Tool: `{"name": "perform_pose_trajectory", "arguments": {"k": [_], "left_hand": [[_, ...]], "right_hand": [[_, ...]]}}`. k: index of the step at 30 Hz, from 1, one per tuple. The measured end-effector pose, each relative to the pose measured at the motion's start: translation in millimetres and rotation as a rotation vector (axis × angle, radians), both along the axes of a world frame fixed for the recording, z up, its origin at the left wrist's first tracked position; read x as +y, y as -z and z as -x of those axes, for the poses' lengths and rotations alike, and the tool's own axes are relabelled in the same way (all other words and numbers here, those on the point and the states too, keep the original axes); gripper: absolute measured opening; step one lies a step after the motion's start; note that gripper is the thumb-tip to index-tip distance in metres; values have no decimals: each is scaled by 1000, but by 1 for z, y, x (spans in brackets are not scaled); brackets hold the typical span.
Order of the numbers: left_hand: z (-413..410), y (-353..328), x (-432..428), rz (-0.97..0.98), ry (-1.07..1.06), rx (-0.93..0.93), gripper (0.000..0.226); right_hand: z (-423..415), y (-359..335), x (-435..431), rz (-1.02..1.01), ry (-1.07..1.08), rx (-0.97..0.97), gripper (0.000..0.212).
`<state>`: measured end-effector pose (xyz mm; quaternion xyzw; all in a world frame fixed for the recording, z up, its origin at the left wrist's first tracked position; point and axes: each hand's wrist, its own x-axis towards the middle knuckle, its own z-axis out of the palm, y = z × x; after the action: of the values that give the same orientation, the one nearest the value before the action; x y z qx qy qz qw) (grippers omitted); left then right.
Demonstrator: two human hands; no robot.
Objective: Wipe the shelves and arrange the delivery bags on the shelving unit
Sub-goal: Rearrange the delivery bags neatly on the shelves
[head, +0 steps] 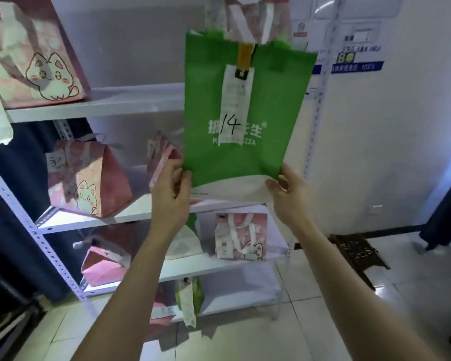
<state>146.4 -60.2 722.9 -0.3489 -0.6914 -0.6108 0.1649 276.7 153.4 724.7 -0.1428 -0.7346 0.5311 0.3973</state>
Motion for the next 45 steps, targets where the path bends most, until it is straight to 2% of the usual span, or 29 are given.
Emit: {"name": "perform_pose_trajectory", "arguments": {"k": [4,9,16,22,26,35,45], "left_hand": [[-17,46,48,101,104,-116,10],[-8,93,98,240,106,-174,10],[42,102,154,298,84,-210,11],[91,111,182,317,67,-248,16],[112,116,189,344,-17,-249,16],[146,132,160,370,-203,-285,24],[152,152,192,405,-204,-329,24]], "right_hand": [[-32,48,40,52,70,-86,45],[-33,92,85,70,173,-188,50],[26,110,139,100,193,-233,51],[82,127,166,62,193,-304,42],[114,135,179,50,146,-341,37],[185,145,168,-35,-38,-427,48],[185,141,205,-94,-80,-514,25]]}}
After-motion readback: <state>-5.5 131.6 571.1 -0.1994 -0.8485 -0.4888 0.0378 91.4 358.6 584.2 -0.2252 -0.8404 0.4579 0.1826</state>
